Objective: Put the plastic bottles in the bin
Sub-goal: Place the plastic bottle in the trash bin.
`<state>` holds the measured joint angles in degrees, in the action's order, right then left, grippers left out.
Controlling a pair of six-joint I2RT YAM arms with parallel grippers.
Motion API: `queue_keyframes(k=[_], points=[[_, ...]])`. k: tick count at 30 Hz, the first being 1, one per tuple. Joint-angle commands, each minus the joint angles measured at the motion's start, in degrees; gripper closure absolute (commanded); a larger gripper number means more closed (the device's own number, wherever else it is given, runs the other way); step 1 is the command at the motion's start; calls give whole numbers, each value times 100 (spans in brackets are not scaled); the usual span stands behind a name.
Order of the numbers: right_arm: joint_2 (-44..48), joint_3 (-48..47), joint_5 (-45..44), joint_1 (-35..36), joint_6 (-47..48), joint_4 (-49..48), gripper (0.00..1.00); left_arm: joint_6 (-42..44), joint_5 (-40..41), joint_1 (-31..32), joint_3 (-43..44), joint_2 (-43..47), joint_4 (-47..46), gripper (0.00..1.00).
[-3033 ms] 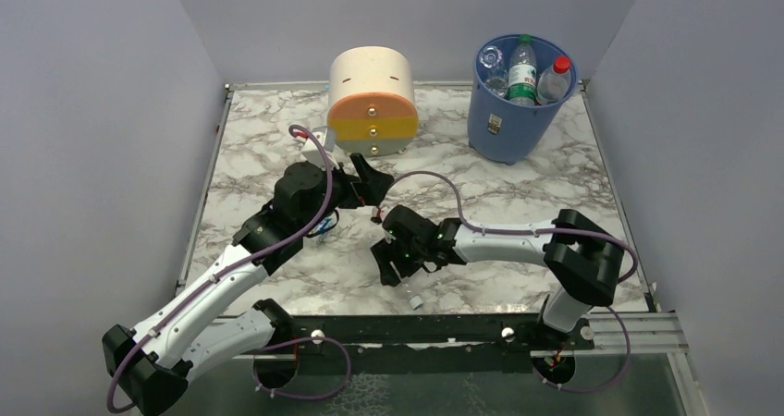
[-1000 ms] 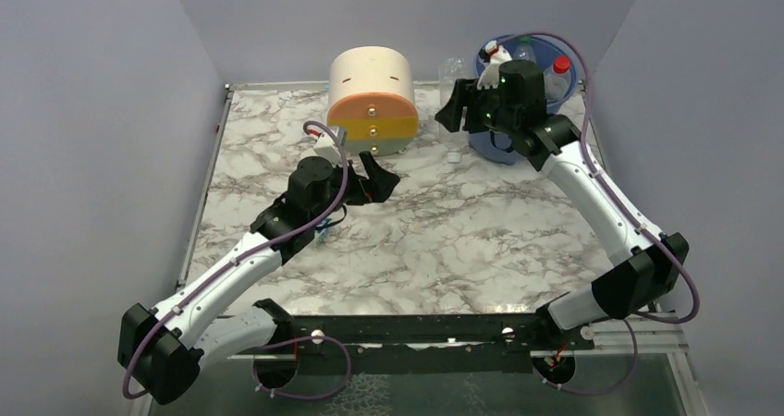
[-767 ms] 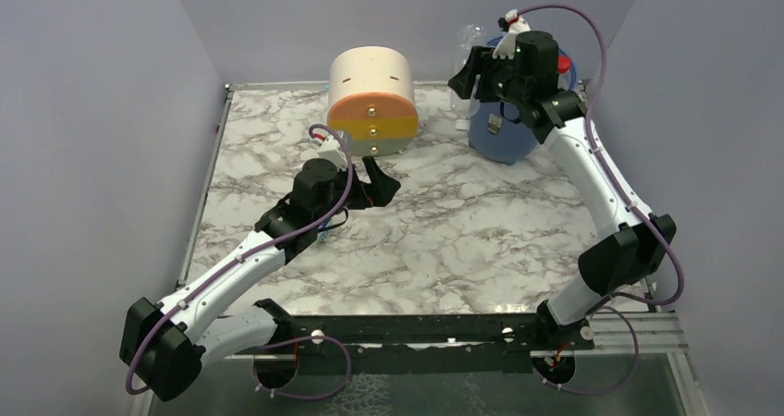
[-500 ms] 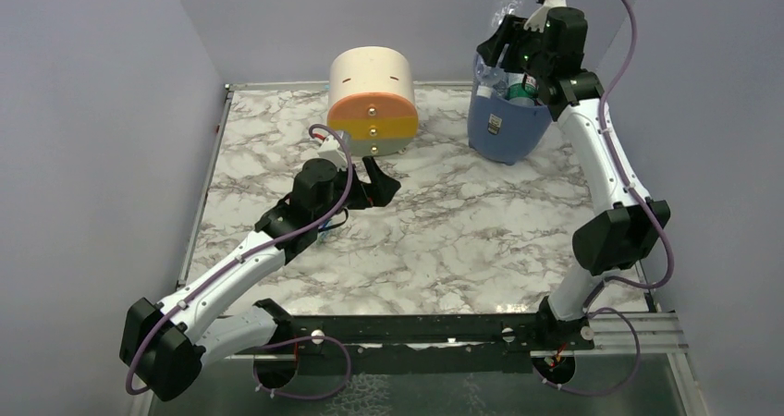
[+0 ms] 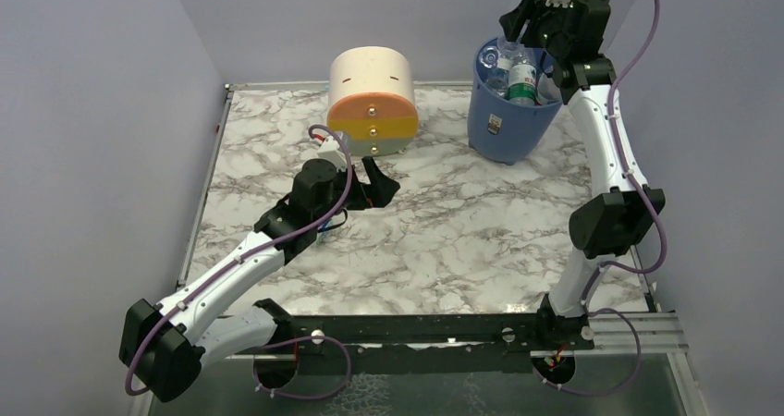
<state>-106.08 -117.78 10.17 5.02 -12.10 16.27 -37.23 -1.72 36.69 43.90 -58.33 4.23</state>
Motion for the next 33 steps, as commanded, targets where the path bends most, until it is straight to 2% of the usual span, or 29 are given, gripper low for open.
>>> queue_keyframes(k=[1,9,33], points=[[-63,30,-164,-11,473,-471,54,80,-99,-39,106,-1,14,1],[-234,74,-409,-10,687,-488,53,102,-114,-39,172,-97,6,1],[156,1175,-910,-9,1005,-782,49,49,-191,-39,111,-254,-143,1]])
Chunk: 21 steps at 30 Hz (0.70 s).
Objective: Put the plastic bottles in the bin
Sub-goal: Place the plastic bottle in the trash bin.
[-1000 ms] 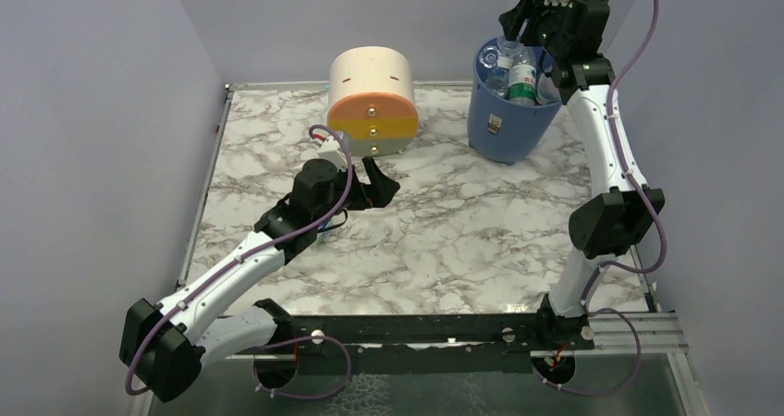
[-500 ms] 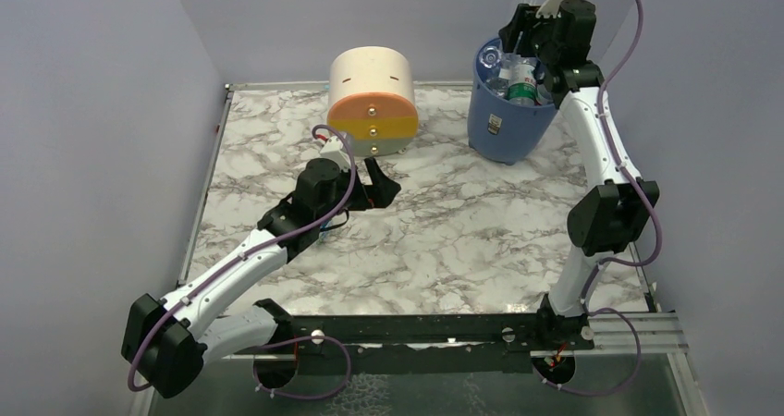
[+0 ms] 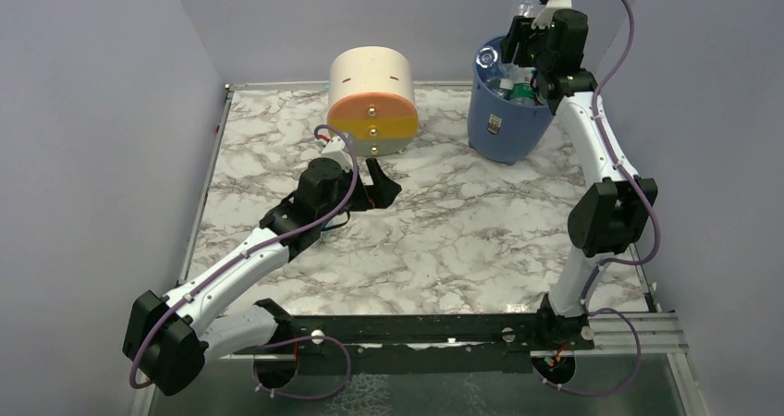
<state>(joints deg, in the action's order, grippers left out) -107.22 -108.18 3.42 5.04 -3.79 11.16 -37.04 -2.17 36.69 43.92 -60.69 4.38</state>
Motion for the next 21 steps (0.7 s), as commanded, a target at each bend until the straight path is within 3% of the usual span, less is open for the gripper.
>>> queue_keyframes(k=[1,21], points=[[311,293,-236,-13,181,-310,48,29,-148,-39,115,-26,-165,1],[601,705,-93,-17,94,-455,47,3,-178,-39,90,-17,-222,1]])
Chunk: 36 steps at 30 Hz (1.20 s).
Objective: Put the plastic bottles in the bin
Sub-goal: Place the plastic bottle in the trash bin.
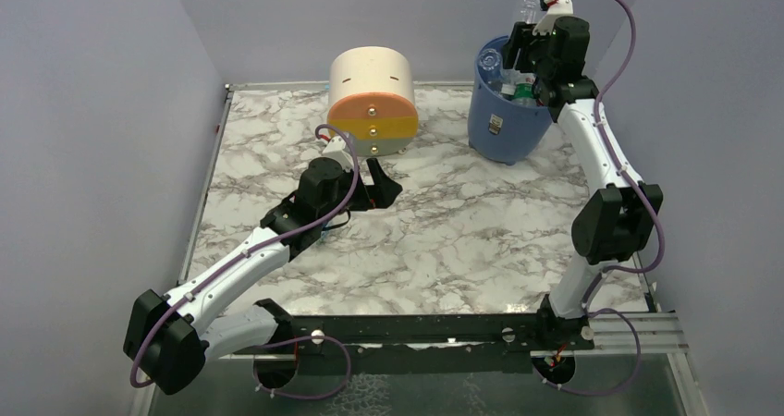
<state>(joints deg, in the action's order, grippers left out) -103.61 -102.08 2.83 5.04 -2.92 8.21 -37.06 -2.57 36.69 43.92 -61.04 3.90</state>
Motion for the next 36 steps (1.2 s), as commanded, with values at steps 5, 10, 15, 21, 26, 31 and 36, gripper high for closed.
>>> queue_keyframes(k=[5,10,15,21,26,31,36], points=[[377,305,-71,-4,-7,-190,47,6,-149,-39,80,0,-201,1],[411,395,3,-7,1,-220,46,6,-156,-39,75,-19,-228,1],[381,367,68,-1,-21,-159,41,6,-157,-39,81,-24,-226,1],[390,260,142,5,-100,-113,35,31,-161,-39,126,-48,-213,1],[458,215,173,4,-193,-89,30,41,-165,-39,167,-89,-218,1],[466,119,183,0,-247,-28,24,50,-187,-39,191,-107,-206,1],[454,28,157,1,-325,41,21,59,-183,-39,204,-102,-197,1]])
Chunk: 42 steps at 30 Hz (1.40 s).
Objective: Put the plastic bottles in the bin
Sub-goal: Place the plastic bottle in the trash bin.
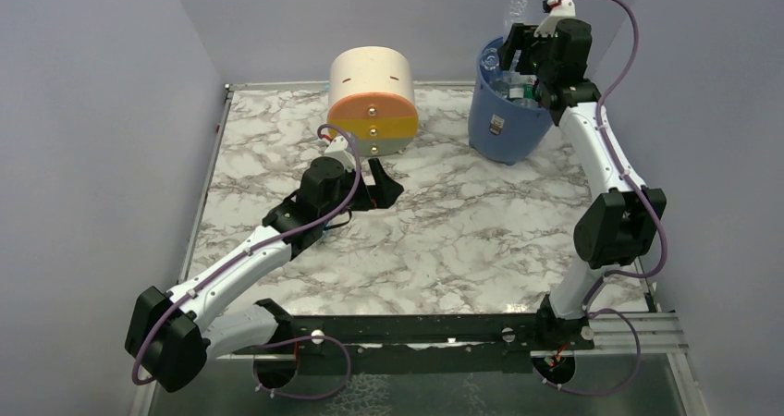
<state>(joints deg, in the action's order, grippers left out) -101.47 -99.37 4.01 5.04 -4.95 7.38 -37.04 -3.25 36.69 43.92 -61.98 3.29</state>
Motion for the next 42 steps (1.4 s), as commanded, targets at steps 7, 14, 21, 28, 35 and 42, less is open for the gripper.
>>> queue_keyframes(k=[7,14,21,28,35,42], points=[[272,-359,3,-2,-189,181,20,63,-103,-39,196,15,-135,1],[351,-456,29,-4,-296,208,17,64,-81,-39,168,35,-123,1],[466,-685,-161,-4,-415,456,11,134,55,-76,222,99,91,1],[554,-800,-75,-5,-533,584,11,157,70,-151,240,163,225,1],[637,-838,203,0,-657,645,11,162,84,-204,233,226,304,1],[836,-848,514,3,-764,742,11,296,273,-294,367,347,708,1]])
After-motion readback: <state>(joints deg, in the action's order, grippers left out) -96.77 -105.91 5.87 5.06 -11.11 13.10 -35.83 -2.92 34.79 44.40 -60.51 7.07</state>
